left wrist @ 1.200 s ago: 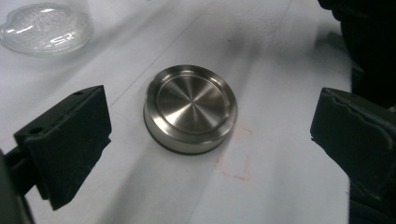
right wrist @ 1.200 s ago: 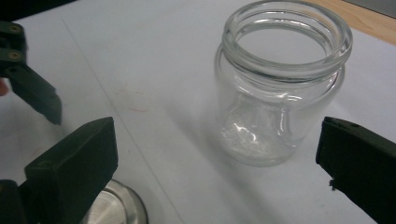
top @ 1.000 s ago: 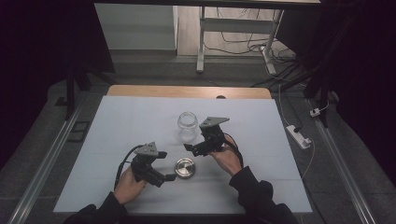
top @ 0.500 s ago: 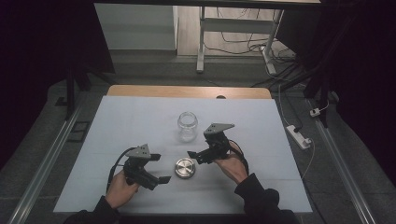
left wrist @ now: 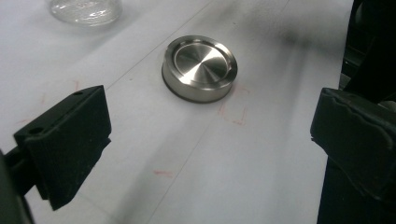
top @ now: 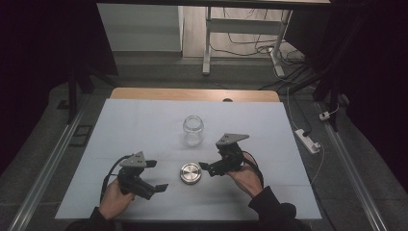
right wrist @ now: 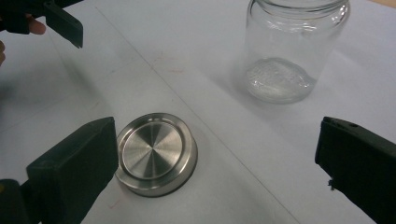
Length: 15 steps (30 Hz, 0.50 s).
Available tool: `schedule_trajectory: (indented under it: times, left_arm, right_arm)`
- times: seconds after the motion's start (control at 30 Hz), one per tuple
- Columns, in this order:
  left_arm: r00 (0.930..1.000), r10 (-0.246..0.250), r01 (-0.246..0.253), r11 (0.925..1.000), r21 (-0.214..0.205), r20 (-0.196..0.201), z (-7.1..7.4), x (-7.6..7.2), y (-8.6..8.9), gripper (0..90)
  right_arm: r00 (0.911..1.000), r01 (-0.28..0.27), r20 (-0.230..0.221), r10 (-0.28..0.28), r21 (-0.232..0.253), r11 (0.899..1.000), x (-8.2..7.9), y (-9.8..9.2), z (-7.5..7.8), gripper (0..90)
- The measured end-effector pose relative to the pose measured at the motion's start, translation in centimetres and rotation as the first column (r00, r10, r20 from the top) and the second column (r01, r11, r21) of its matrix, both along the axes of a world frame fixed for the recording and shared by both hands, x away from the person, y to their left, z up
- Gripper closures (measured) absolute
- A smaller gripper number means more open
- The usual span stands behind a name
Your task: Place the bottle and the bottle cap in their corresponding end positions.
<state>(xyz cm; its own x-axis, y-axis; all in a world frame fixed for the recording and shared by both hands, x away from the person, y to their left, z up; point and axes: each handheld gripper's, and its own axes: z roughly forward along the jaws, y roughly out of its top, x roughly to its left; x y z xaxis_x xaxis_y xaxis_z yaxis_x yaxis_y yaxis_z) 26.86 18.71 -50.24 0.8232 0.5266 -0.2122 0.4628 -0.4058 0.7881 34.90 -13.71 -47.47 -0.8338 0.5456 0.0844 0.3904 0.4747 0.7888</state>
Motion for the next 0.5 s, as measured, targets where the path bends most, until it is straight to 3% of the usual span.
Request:
schedule_trajectory:
  times: [0.5]
  left_arm:
    - [0.9979, 0.064, -0.064, 0.9979, -0.001, -0.009, -0.1, -2.1, 2.9, 0.0]
  right_arm:
    - [0.9989, 0.043, 0.015, -0.044, 0.014, 0.999, -2.7, -4.0, 0.1, 0.0]
